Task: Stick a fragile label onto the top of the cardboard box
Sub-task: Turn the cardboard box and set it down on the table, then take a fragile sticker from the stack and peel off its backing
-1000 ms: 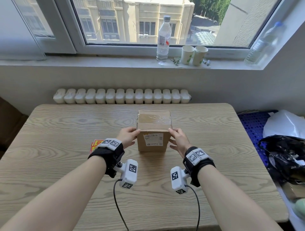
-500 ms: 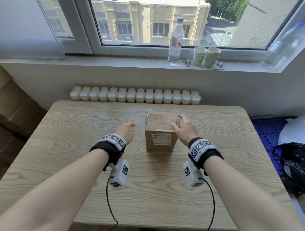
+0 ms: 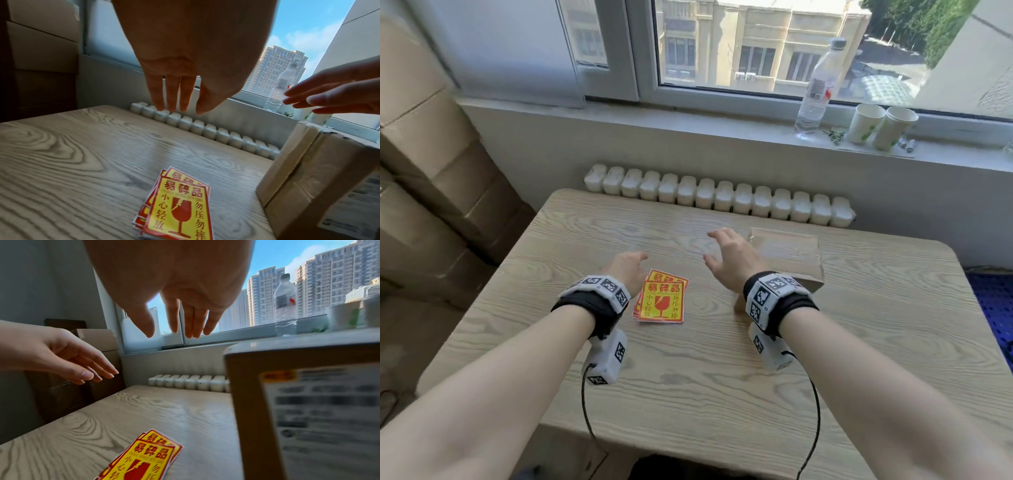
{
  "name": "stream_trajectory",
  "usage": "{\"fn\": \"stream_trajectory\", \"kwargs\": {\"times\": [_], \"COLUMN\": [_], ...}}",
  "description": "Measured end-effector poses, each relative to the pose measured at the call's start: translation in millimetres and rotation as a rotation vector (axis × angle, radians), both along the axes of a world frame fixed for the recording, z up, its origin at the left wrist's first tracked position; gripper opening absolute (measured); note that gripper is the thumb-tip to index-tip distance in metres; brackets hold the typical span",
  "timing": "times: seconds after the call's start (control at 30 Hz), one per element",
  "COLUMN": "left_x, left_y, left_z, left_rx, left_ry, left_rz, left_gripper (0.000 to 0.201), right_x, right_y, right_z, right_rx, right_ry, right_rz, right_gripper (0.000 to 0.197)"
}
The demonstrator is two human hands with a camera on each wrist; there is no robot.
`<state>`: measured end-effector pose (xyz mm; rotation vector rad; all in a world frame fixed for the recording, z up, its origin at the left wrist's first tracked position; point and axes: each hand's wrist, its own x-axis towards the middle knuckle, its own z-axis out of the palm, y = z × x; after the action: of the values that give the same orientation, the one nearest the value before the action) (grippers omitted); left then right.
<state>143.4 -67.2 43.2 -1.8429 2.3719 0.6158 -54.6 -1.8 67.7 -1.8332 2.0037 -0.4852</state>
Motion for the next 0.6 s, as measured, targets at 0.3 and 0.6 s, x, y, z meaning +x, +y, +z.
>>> {"fn": "stream_trajectory", "kwargs": {"times": [0.3,0.6], "left_x": [62,84], "left_y": [-20,-15], "left_z": [-68,-122], "left_rx": [0.123,0.229], "left_ry": [0.095,0.167], "left_rz": [-0.063,-0.113], "left_gripper": [0.043,0.045], "right_x": [78,113], "right_y": [-25,-26], "right_z": [-67,-142], "right_rx": [0.244,0.399], "right_ry": [-0.005,0.03], "right_rz": [0.042,0.054], "right_gripper": [0.046,0.053]}}
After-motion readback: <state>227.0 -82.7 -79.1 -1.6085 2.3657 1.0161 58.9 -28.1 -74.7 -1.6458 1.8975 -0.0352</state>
